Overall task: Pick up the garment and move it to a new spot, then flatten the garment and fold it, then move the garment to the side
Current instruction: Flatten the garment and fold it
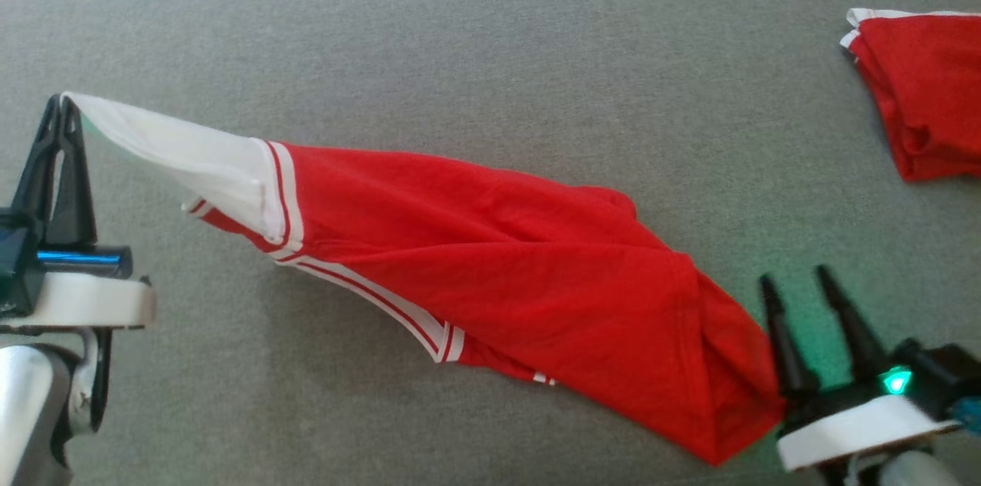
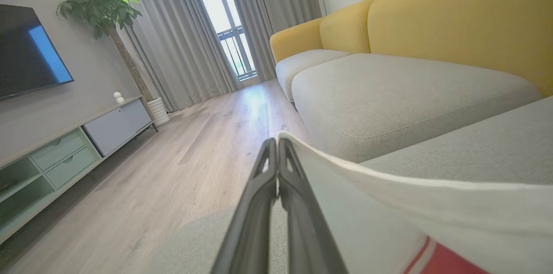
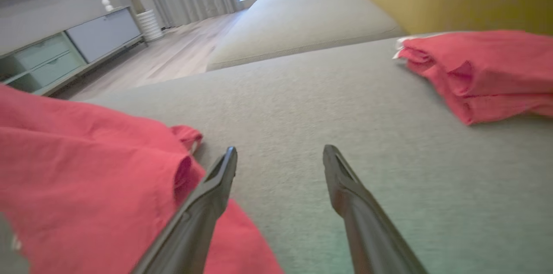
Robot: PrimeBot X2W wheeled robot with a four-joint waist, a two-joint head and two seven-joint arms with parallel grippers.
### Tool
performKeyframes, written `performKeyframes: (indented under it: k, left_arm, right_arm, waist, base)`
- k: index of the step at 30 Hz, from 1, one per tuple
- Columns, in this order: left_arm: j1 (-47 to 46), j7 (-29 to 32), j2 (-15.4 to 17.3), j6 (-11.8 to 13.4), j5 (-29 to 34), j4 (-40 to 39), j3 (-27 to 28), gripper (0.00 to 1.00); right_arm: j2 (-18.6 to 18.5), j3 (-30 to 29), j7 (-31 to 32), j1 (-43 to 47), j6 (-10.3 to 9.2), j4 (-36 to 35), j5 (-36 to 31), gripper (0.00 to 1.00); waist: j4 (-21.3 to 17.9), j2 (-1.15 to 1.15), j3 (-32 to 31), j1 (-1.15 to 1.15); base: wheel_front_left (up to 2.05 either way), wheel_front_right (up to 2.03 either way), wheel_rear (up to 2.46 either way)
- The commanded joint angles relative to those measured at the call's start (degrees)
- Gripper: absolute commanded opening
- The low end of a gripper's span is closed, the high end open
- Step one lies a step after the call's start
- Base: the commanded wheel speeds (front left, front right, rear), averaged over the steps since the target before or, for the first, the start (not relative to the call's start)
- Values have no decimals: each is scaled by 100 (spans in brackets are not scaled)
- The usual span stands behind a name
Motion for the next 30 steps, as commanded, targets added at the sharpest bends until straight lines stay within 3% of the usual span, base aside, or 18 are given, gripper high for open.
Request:
performKeyframes:
  k: [1,6,10,21,22,23,24,25,30]
  left_arm:
    - [-155,-7,188,2,-22,-153,290,0]
    - [-222,-22,69,-74,-18,-79,112,0]
    - [-303,-24,-3,-124,-15,-18,6,0]
    - [-473,-43,-132,-223,-19,87,-183,0]
    - [-502,-41,-144,-233,-16,88,-200,0]
    - [-531,-40,-154,-242,-13,90,-217,0]
    - [-565,-44,-166,-258,-12,90,-234,0]
    - [-602,-54,-180,-274,-14,91,-247,0]
    - [-822,-167,-261,-376,-62,122,-273,0]
  right_arm:
    - [-300,442,-62,-82,-5,-100,224,100]
    - [-856,1492,2,-197,-5,-123,952,100]
    - [-1155,1916,29,-297,-5,-173,1349,100]
    - [-1294,2599,-22,-928,-5,-15,1738,100]
    - [-1306,2659,-27,-1009,-5,4,1761,85]
    - [-1319,2703,-31,-1084,-5,29,1784,44]
    - [-1344,2754,-37,-1169,-5,36,1777,11]
    - [-1373,2791,-43,-1251,-5,43,1765,0]
    - [-1632,2847,-57,-1658,-5,58,1763,0]
  waist:
    - [46,0,-4,0]
    - [187,0,-44,0]
    - [283,0,-68,0]
    - [402,0,-15,0]
    - [412,0,-3,0]
    - [419,0,9,0]
    - [424,0,21,0]
    - [426,0,34,0]
    - [404,0,108,0]
  base:
    - [0,0,0]
    - [0,0,0]
    - [0,0,0]
    - [0,0,0]
    - [0,0,0]
    - [0,0,0]
    - [0,0,0]
    - [0,0,0]
    - [0,0,0]
